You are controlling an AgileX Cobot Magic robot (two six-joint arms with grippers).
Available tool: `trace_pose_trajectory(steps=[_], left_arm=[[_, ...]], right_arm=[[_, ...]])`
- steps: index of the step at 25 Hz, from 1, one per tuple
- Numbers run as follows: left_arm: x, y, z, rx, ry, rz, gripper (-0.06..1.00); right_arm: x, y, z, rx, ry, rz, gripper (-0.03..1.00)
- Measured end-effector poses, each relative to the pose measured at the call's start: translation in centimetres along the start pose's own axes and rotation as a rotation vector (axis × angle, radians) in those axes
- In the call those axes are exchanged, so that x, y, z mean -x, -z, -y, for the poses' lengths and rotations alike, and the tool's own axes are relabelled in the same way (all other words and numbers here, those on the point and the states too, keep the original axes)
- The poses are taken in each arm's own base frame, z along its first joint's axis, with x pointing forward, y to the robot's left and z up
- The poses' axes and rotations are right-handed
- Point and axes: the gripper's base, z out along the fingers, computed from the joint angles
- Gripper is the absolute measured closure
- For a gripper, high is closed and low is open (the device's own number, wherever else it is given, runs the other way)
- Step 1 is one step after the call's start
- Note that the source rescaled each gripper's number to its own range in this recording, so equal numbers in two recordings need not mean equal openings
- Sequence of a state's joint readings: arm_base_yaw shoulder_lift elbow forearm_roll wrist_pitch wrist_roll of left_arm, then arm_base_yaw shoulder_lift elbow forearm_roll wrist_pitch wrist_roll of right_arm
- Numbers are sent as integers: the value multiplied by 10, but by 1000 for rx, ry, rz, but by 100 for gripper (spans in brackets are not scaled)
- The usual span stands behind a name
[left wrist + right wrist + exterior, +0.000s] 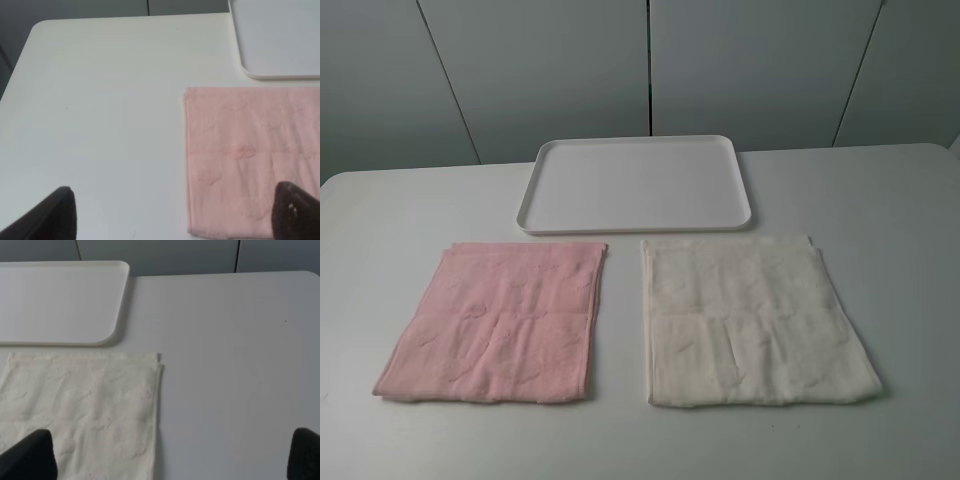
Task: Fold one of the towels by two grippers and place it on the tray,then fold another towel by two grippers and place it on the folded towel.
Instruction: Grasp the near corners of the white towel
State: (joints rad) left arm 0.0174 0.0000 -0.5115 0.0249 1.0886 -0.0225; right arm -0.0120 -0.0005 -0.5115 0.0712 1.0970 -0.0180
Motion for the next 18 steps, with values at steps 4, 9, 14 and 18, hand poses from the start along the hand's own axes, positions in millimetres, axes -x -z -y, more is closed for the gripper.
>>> trace_pose_trajectory(steps=[4,9,14,18], left_arm=[[0,0,0,0,0,0,-6],[0,0,1,-9,5,0,-6],[0,0,1,-15,8,0,-6],[0,0,1,-15,8,0,-6]], right_arm=[[0,0,0,0,0,0,-3],[0,0,0,0,0,0,-3],[0,0,0,0,0,0,-3],[0,0,-1,6,-3,0,-3]])
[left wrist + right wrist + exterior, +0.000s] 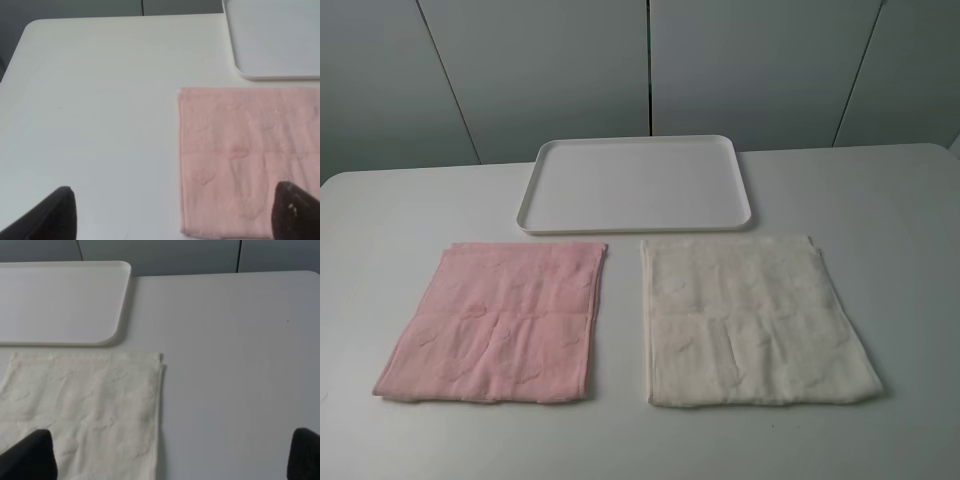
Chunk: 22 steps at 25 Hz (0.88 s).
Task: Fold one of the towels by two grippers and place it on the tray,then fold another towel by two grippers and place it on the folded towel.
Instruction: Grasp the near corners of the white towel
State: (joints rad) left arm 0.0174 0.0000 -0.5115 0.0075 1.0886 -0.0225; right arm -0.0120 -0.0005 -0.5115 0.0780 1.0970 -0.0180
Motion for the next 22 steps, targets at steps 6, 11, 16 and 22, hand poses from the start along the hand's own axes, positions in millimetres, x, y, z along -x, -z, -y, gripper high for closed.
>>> trace_pose_trajectory(steps=[6,11,16,22], left_arm=[[0,0,1,-7,3,2,-6],[16,3,1,-7,-19,-5,-6],[53,-19,2,-11,-100,-135,-6],[101,-75,9,-94,-215,-257,-6]], right_arm=[[0,0,-2,25,-42,2,-3],[2,-2,-5,59,-81,-6,-3],[18,-22,-5,65,-81,-105,-3],[66,-55,-3,58,-4,-118,-3]])
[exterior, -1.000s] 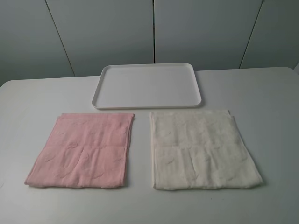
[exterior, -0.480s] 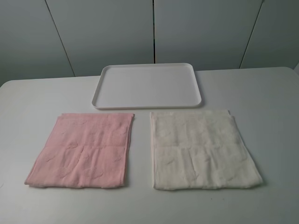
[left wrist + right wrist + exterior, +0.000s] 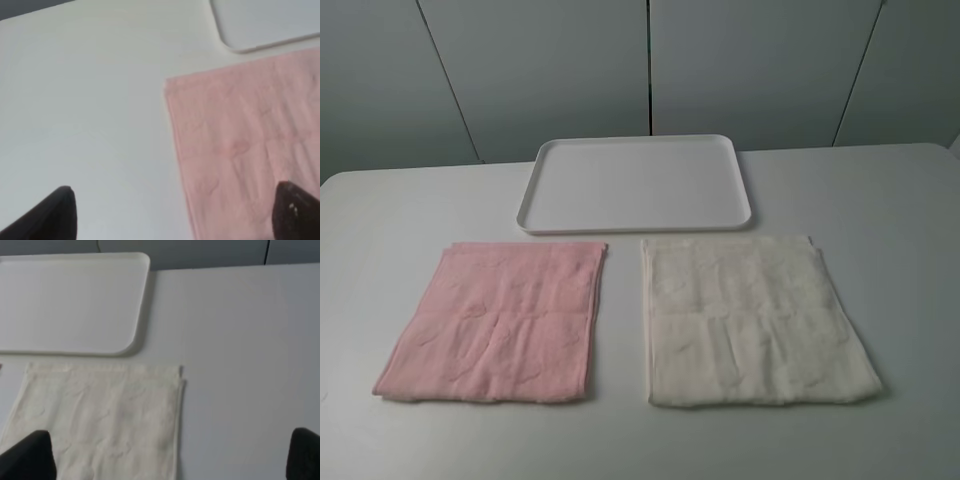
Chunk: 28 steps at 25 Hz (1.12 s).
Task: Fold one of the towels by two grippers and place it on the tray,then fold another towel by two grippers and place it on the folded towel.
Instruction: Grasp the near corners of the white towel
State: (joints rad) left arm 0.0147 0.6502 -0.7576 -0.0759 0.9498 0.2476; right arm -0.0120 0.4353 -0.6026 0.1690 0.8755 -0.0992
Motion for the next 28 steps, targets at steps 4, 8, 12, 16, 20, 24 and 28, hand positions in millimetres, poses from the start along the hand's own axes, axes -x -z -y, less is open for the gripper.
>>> trace_pose_trajectory(steps=[4,8,12,16,20,24,28], left_arm=[[37,-37,1,-110,-61,-15,-6],[68,-82,9,-186,-193,-41,-6],[100,-121,29,-253,-298,-83,-6],[129,-156,58,-299,-442,-136,-6],[137,-192,101,-391,-606,-242,-6],[123,-216,149,-492,-762,-328,-6],[100,-228,191,-567,-882,-389,-6]], right_arm=[[38,-28,2,16,51,-76,-3],[74,-62,-1,91,36,-144,-3],[108,-95,-4,173,0,-195,-3],[127,-128,-3,217,16,-302,-3],[128,-153,0,231,26,-377,-3],[121,-167,3,228,52,-458,-3],[118,-168,5,222,84,-479,-3]])
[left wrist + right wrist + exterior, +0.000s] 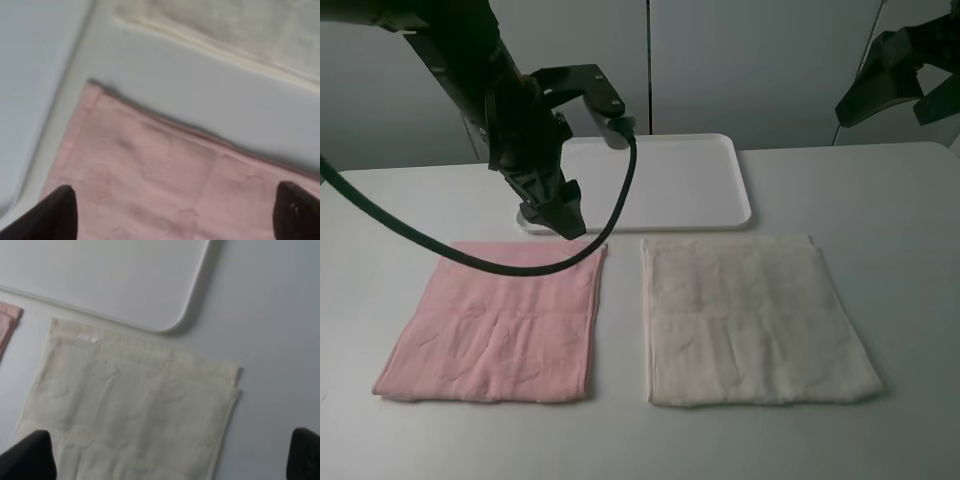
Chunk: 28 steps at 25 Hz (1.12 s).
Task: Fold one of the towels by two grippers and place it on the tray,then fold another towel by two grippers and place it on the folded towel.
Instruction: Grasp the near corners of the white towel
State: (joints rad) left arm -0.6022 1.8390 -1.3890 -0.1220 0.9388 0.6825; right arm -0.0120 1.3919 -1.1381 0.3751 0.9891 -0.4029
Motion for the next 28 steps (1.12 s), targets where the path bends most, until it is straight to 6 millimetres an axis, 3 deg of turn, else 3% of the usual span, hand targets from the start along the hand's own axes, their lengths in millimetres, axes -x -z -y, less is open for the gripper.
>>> trace_pose_trajectory(steps=[6,11,19,23,28], left_arm=[[27,-40,53,-87,-155,-66,-6],[37,-70,84,-112,-264,-126,-6],[36,-91,90,-117,-305,-177,-6],[34,-99,91,-125,-306,-191,-6],[35,-103,92,-137,-292,-185,-6]], right_arm=[[-5,0,2,-24,52,-61,-3],[-15,-5,4,-13,239,-132,-3],[-63,-47,9,106,708,-278,-3],[-76,-66,1,106,884,-250,-3],[-91,-86,-4,144,1081,-363,-3]])
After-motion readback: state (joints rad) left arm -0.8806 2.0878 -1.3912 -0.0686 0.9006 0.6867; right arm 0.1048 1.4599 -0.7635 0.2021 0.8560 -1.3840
